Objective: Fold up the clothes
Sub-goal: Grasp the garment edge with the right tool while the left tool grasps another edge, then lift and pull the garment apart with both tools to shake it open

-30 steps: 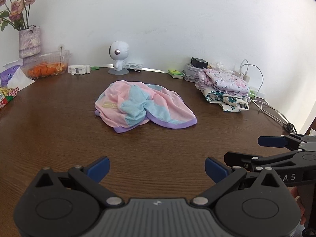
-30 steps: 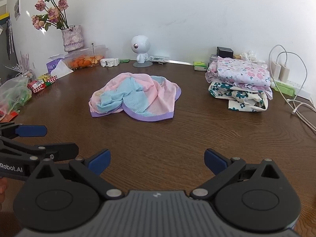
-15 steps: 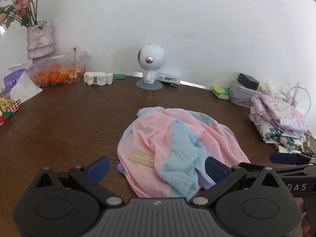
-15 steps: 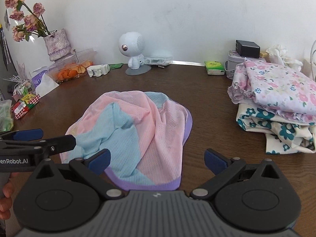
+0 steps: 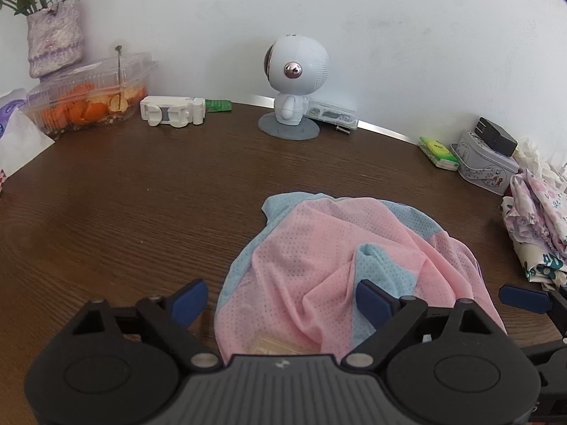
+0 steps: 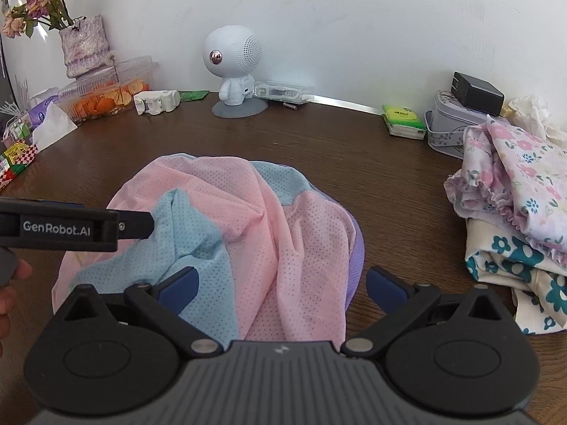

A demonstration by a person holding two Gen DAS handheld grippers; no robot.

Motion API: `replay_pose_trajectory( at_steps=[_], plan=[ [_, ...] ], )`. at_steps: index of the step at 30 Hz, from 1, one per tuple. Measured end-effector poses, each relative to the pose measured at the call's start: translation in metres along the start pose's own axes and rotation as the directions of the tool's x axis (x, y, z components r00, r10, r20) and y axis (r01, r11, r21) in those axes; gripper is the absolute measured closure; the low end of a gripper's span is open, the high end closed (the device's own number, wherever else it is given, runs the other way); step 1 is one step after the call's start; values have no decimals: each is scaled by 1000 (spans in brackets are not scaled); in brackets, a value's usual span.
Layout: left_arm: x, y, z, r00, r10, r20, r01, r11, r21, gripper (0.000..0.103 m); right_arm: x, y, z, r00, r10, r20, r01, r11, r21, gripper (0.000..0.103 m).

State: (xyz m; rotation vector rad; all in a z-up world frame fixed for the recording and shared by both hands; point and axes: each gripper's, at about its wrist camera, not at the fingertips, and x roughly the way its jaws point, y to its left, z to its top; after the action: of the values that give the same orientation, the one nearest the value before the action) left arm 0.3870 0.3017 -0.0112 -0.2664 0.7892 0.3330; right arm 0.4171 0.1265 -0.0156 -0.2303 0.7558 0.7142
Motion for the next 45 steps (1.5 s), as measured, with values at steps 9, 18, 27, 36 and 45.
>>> replay_pose_trajectory(
  at_steps=[9,18,27,36,45],
  plan=[
    [4,-3,0,999,-31,11,31,999,8,42,2,-1,1,1000,-22,-2,22,1000,-19,47],
    [-16,-8,-3,996,-78,45,77,996,35,96,-22,-2,5,999,46,18,-47,999,10,98],
    [-124,-29,5,949,-203,243,178,977,122,101,-143,-28,21,968,113,226,-129,990,60,98],
    [-297,-72,-48,858,-378,347,252,900,357,101,-335,-53,-18,906,153,395,-164,987,-7,98],
    [-286,-125,-177,904,-427,-14,382,792,477,100,-367,-77,-156,984,89,156,-94,995,21,98]
  ],
)
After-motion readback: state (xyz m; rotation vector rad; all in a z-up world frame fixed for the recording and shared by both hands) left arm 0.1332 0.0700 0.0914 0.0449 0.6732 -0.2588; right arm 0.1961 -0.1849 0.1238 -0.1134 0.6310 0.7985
